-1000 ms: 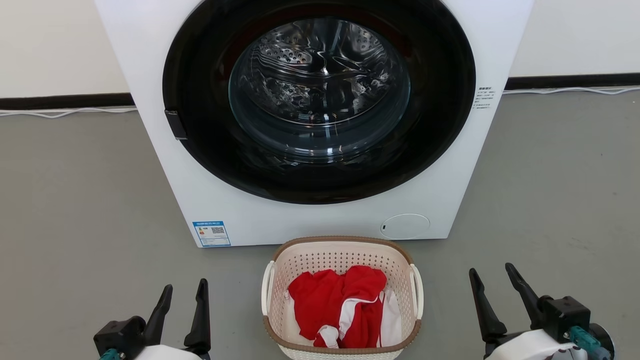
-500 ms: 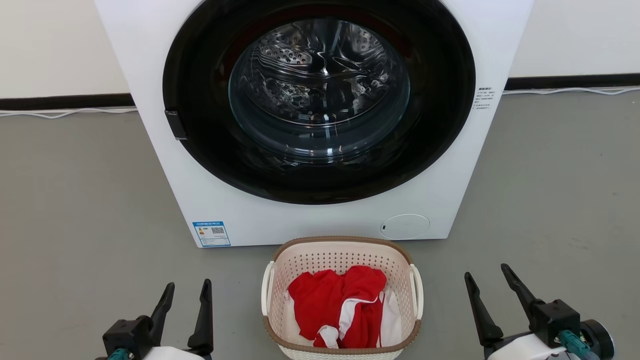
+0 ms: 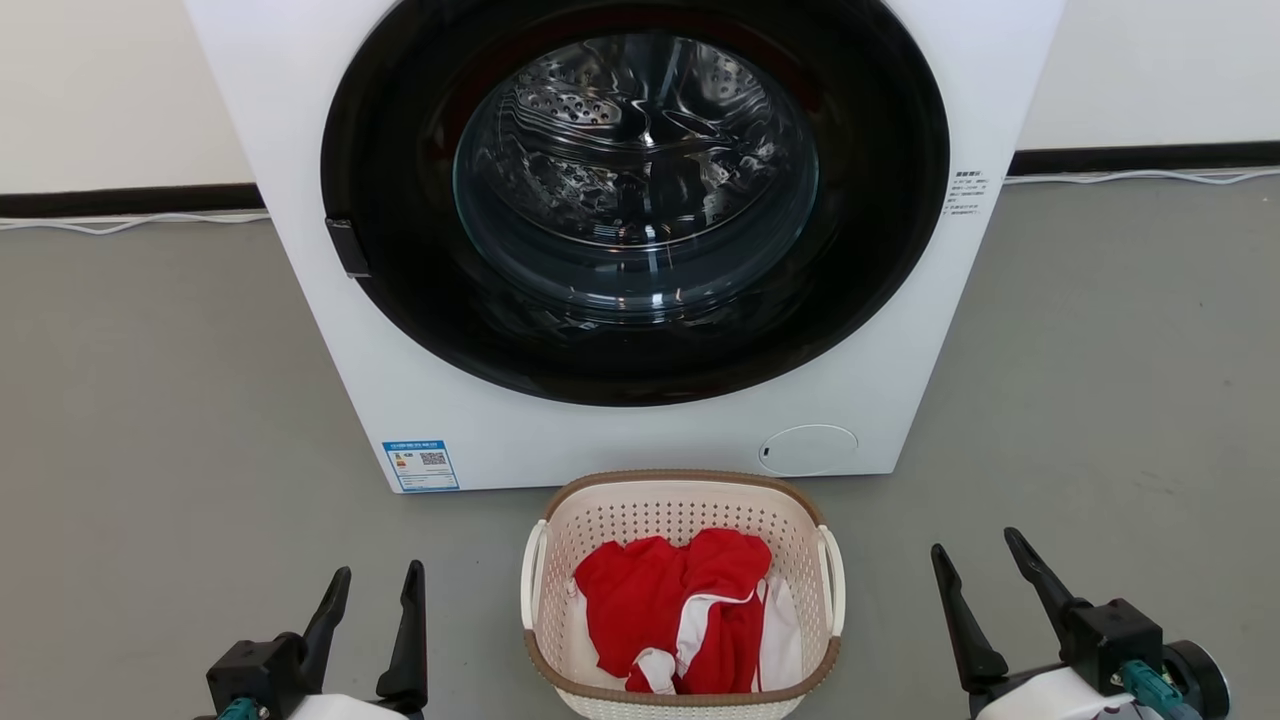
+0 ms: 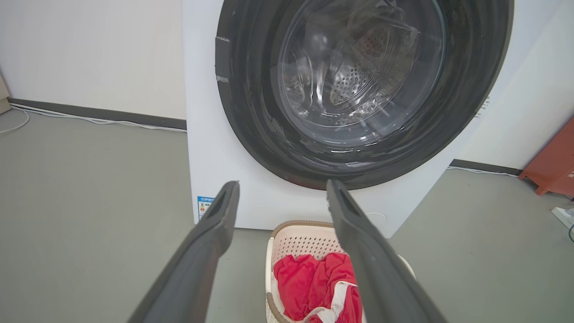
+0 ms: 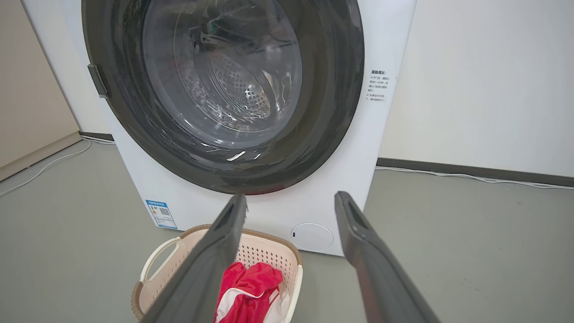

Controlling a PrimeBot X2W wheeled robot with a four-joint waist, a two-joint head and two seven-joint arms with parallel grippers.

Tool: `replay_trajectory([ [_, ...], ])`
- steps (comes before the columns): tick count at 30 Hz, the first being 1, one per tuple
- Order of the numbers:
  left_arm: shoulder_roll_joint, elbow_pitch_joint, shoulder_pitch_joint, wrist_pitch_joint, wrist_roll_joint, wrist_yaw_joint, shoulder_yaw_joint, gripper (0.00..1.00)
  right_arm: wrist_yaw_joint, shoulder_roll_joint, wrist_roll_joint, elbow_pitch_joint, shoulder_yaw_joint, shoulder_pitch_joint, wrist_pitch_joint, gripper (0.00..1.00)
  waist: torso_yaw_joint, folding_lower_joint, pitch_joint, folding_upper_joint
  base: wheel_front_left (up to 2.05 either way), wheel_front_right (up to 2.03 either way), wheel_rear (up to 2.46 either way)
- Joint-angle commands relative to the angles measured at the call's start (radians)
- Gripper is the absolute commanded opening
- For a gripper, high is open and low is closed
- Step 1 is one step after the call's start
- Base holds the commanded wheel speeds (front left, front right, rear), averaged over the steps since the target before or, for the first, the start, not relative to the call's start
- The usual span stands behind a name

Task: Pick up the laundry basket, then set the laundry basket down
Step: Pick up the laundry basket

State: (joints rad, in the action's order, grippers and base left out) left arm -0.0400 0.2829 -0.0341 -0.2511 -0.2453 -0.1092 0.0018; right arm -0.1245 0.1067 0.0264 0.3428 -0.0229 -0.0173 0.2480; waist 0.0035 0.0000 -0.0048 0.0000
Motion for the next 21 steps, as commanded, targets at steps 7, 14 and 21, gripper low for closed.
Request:
replay_trajectory([
  [7,-0.01,-0.02,0.026,-0.011,-0.003,-0.002,0.026,1.0,-0.006,-0.004,0.005,-0.031,-0.011,-0.017,0.014,1.0,-0.001,0.0,0.009,0.0,0.0,0.0,0.0],
  [14,-0.01,-0.018,0.042,-0.011,-0.008,0.0,0.021,1.0,-0.006,-0.009,0.005,-0.042,0.005,-0.03,0.014,1.0,0.001,0.0,0.039,0.0,0.0,0.0,0.0],
  [21,-0.01,-0.009,0.078,-0.011,-0.018,0.001,0.014,1.0,-0.006,-0.027,-0.01,-0.051,0.036,-0.064,0.014,1.0,0.007,0.0,0.098,0.0,0.0,0.0,0.0],
])
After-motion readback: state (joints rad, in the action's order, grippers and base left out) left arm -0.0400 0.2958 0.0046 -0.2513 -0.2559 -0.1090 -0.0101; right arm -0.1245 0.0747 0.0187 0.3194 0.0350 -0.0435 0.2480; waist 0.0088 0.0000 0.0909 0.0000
